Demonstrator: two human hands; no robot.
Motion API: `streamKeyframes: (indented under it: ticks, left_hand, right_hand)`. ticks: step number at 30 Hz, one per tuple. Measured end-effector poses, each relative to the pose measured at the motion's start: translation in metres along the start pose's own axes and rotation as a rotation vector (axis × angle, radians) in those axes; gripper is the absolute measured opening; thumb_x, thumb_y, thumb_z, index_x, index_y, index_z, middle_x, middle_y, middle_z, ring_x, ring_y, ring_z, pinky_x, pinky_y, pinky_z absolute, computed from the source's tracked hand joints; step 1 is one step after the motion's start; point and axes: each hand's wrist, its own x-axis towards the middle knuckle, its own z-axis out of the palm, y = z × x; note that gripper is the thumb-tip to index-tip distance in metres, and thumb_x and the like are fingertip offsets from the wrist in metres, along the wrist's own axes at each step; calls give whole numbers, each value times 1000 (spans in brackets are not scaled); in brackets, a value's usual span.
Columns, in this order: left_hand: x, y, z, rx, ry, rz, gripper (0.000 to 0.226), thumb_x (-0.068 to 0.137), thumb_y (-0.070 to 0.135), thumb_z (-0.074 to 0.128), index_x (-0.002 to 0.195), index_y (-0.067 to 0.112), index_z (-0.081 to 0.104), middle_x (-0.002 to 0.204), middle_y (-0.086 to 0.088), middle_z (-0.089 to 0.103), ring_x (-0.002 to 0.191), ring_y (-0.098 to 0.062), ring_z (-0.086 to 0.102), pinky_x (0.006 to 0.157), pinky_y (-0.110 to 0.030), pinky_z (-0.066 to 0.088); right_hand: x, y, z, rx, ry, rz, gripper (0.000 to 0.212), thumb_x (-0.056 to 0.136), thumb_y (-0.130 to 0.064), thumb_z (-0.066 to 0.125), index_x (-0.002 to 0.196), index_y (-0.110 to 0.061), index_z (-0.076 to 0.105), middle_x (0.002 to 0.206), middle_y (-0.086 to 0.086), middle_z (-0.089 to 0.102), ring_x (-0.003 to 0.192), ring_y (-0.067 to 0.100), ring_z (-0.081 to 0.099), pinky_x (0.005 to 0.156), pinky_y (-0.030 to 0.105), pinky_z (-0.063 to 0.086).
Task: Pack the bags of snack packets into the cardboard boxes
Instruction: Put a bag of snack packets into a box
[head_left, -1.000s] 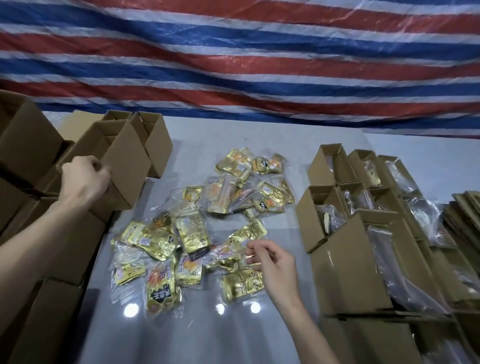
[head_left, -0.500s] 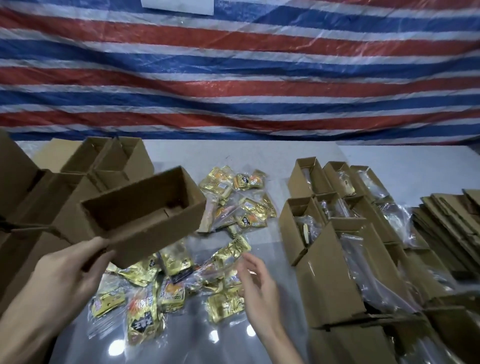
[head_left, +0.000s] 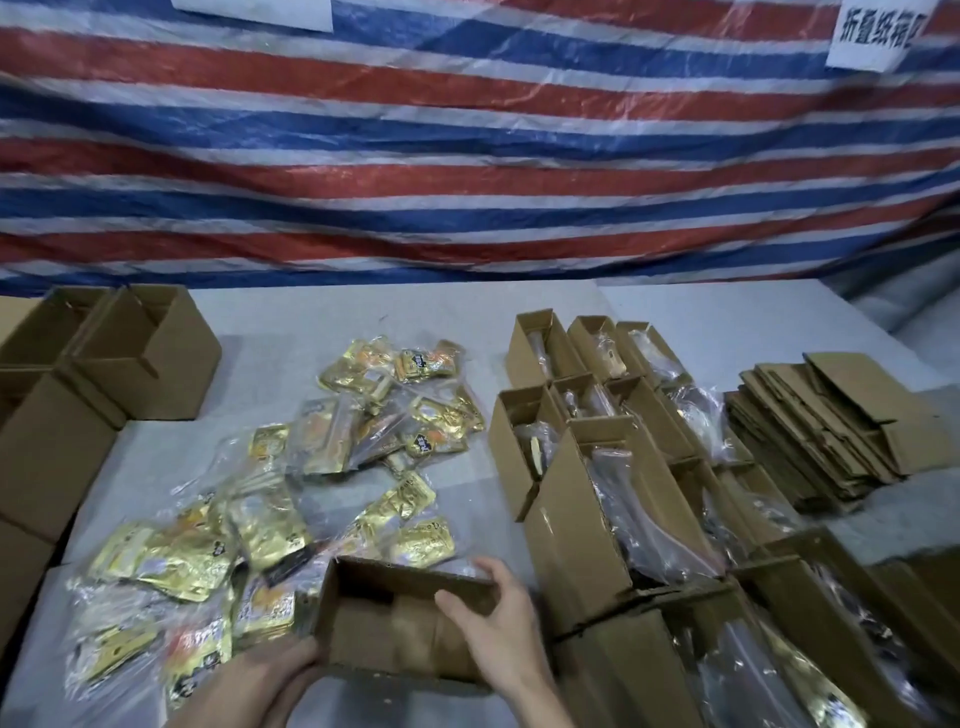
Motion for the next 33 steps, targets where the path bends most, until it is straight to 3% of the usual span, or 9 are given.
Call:
streamKeyframes:
  ticks: [3,6,9,12,16,19,24,28,33]
  left_hand:
    - [-7,-6,32,-3,-31,-9,13,91,66,39,94,65,51,92,34,60,87,16,59,75,-10,48]
    - [-13,10,62,-15,-186,-110,10,101,43,44,101,52,48,114,20,64,107,1,59,83,-9,38]
    - [-26,18,78,82,-304,-223,32,95,56,46,122,43,57,115,7,70,106,-12,64,88,-22,44]
    - [-30,29,63,-83,-197,-225,33,86,74,42,116,63,48,70,25,65,68,9,61,65,-8,43]
    - [3,13,54,-98,155,-302,8,96,39,57,90,44,54,53,12,53,48,-2,51,47,-16,33]
    - [42,-5,59,-54,216,-404,12,96,25,60,90,35,58,78,14,64,67,-4,59,56,-25,43]
    - [104,-24,78,128,50,-537,37,92,25,62,127,17,58,127,-5,56,109,-23,58,82,-35,48]
    - [129,-26,95,287,40,-607,43,93,24,57,135,18,53,137,-7,53,125,-28,49,104,-45,37]
    - [136,-38,107,366,4,-667,46,93,17,57,137,15,47,142,-7,50,129,-31,44,108,-45,32]
  right_hand:
    - [1,25,-3,-34,40,62,54,84,-6,69,130,-25,50,112,-17,52,107,2,48,83,3,30]
    - [2,55,-1,-100,10,114,43,89,10,49,125,-11,58,115,-3,59,113,14,57,86,3,31]
    - [0,75,5,-127,-15,119,41,90,14,39,109,-7,69,113,7,69,113,17,62,88,1,35]
    - [2,78,7,-140,-44,77,43,89,13,40,106,-11,71,111,2,70,111,13,62,90,0,35]
    - [4,78,10,-172,-122,36,41,91,10,43,101,-14,74,99,-9,69,99,3,60,80,-8,30]
    - [7,81,16,-146,-165,54,39,93,8,43,103,-14,73,97,-8,67,96,4,58,73,-8,32]
    - [12,86,29,-88,-159,80,35,92,5,47,102,-16,74,103,-7,70,102,5,61,79,-2,37]
    - [14,91,41,-62,-167,76,34,90,-1,50,96,-25,74,102,-13,71,101,0,61,82,1,39]
    - [13,101,49,-31,-160,62,38,87,-4,53,82,-38,70,93,-22,71,95,-9,61,83,3,40]
